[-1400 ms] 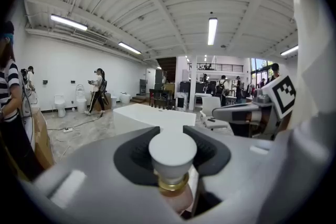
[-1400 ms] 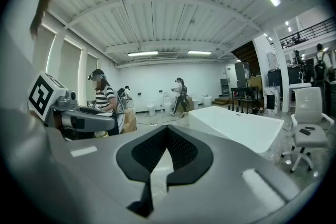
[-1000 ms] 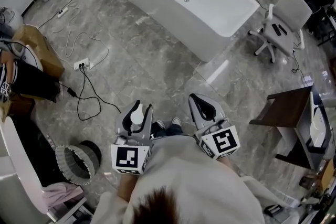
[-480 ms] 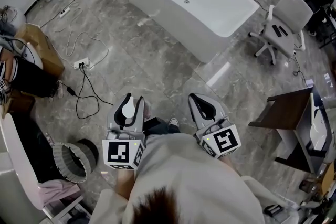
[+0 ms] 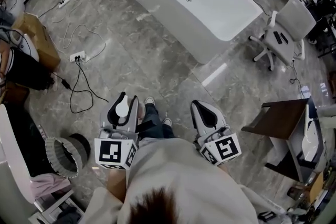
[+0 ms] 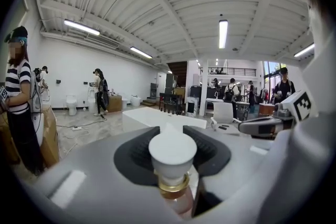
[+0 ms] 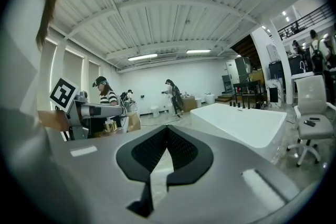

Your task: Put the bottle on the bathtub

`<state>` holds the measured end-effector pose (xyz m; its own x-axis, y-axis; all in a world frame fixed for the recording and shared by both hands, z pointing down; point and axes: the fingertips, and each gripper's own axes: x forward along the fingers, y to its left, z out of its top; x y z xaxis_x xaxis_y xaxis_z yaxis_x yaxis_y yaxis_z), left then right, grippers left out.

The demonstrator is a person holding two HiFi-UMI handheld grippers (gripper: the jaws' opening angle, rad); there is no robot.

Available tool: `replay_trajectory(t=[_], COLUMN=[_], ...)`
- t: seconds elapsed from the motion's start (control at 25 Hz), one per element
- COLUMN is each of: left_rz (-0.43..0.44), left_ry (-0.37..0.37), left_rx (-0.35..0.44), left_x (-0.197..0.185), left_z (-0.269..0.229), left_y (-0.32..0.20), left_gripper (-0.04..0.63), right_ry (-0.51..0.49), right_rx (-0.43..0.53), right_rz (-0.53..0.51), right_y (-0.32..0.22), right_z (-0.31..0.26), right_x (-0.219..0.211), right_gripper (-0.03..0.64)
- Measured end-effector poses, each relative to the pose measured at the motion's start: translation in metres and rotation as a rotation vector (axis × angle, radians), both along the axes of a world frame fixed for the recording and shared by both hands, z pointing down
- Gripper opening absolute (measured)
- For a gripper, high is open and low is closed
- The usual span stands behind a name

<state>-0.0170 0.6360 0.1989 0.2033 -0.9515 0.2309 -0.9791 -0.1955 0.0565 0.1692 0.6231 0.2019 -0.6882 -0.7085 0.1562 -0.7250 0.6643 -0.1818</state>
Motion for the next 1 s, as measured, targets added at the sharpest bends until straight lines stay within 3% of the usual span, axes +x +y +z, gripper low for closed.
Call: replay_trajectory(t=[0.28,0.64,1.0], left_rz=[-0.009,-0.009,0.058], left_ry=[-0.002,-0.006,-0.009], left_rx=[-0.023,0.010,0.016], left_x=[-0.036,-0.099,-0.136], left_z=[0.008,-0.003,-0.002], left_y=[-0.041,-0.115,-0.164], left_gripper=[0.184,0.184,0.184], right_ry=[0.015,0.000,0.012], right_rx=[-0.055,-0.012,-0.038], right_rz=[-0.006,0.016,0.080], right_y=[-0.049,-0.134,-0.168], right_z=[0.012,-0.005,0.004], right_x=[-0.033,-0.097,-0.130], right_gripper=[-0.002,-0.002,-0.002])
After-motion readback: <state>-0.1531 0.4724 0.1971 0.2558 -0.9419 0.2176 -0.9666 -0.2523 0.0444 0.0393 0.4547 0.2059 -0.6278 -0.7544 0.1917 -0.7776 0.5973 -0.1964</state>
